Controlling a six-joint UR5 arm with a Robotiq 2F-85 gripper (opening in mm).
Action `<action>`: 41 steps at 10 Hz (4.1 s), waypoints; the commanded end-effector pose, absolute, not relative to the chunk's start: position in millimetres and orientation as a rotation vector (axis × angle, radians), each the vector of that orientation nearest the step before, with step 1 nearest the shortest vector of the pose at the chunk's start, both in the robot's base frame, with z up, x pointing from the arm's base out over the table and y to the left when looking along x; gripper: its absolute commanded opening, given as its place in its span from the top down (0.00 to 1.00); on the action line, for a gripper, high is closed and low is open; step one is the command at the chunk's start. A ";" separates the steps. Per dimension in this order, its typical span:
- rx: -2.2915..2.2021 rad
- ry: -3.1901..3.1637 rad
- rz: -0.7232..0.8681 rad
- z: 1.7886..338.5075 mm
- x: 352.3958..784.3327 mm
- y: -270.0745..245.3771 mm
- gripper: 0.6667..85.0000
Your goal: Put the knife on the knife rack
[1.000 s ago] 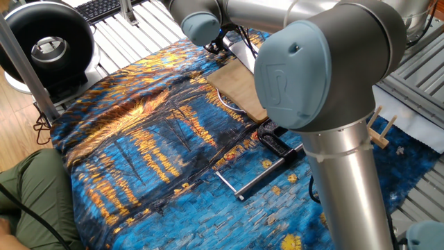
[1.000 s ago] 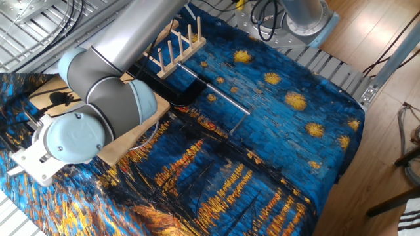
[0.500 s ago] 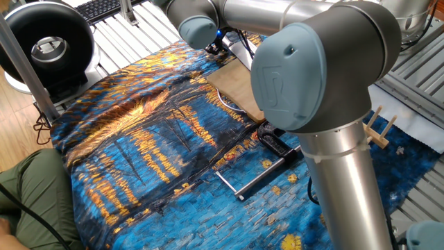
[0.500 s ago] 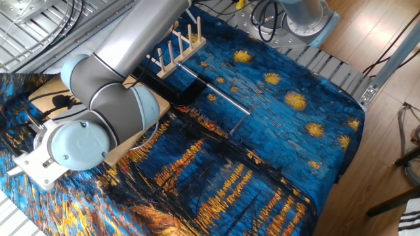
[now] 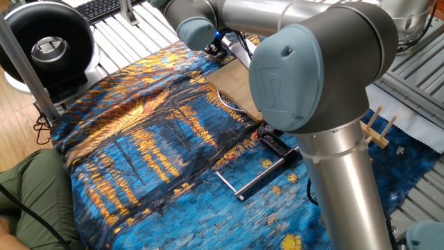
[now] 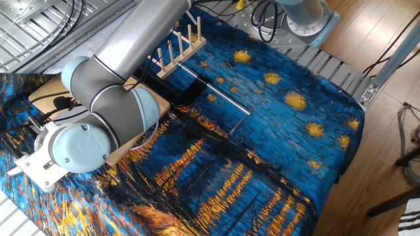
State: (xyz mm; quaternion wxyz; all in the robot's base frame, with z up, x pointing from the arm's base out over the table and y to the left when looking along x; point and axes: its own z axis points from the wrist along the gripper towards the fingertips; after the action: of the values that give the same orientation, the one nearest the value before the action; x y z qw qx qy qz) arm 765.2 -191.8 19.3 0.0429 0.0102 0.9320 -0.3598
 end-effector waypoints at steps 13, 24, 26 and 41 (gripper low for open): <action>0.103 2.857 -1.149 17.7 754.9 -195.4 0.28; 0.138 2.868 -1.131 11.6 747.8 -197.1 0.32; 0.136 2.865 -1.132 10.7 748.4 -198.1 0.33; 0.080 2.845 -1.201 19.6 746.6 -215.4 0.58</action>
State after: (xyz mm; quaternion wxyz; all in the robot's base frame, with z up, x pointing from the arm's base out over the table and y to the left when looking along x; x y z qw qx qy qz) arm 749.5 -209.8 17.7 0.0296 0.0269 0.9219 -0.3853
